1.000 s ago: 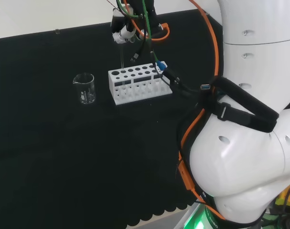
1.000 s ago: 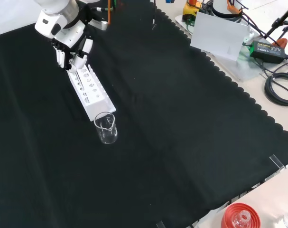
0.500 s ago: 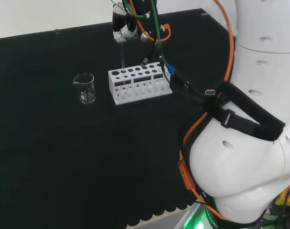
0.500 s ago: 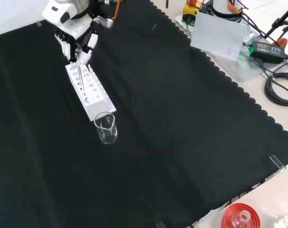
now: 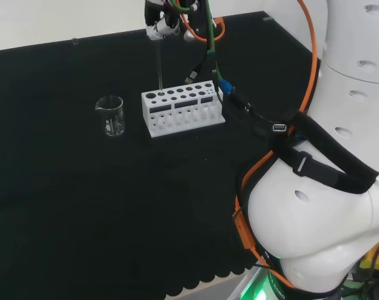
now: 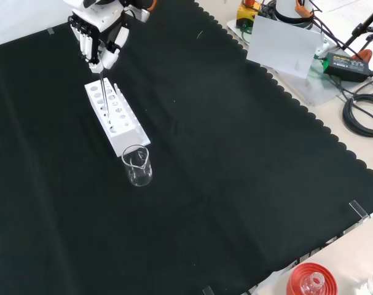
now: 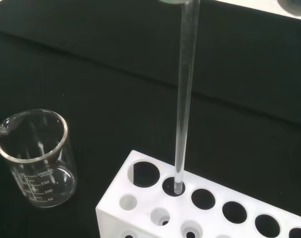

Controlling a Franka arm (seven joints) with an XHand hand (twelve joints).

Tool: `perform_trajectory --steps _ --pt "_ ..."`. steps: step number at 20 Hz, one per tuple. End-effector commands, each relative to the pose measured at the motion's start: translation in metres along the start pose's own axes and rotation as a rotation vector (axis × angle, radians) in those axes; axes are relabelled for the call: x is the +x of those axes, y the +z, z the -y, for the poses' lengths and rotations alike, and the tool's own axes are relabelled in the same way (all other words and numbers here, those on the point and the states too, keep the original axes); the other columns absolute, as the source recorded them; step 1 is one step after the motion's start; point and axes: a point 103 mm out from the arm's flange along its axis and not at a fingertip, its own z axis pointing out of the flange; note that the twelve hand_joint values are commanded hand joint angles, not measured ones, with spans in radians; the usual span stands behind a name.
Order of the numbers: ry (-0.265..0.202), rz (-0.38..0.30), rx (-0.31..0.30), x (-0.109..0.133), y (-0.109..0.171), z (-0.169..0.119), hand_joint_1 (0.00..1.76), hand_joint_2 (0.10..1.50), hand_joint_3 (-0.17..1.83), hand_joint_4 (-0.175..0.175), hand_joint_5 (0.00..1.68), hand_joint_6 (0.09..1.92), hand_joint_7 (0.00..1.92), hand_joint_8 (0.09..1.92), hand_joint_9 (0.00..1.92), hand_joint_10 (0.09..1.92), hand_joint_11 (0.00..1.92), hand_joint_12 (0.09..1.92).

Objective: Take the glass rod from the white test tube rack.

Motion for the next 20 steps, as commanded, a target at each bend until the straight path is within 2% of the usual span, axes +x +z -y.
perform_trajectory --steps 1,2,9,10,17,20 --pt "0.013 0.022 0.012 0.008 -0.025 0.020 1.33 1.05 -0.17 -0.175 1.28 0.36 1.40 0.53 1.76 0.33 1.65 0.45" --pt "0.026 0.000 0.020 0.008 -0.027 0.024 1.33 1.05 -0.17 -0.175 1.28 0.36 1.40 0.53 1.76 0.33 1.65 0.45" --pt "0.035 0.031 -0.018 0.013 -0.048 0.047 1.33 1.05 -0.17 -0.175 1.29 0.34 1.40 0.53 1.77 0.32 1.66 0.45" --pt "0.015 0.025 -0.018 0.016 -0.050 0.048 1.33 1.05 -0.17 -0.175 1.29 0.34 1.40 0.53 1.77 0.32 1.66 0.45" --pt "0.013 0.011 -0.075 0.026 -0.065 0.071 1.33 1.05 -0.17 -0.175 1.29 0.34 1.40 0.53 1.78 0.31 1.66 0.45" --pt "0.014 0.004 -0.078 0.025 -0.067 0.080 1.33 1.05 -0.17 -0.175 1.29 0.33 1.40 0.53 1.78 0.31 1.66 0.45"
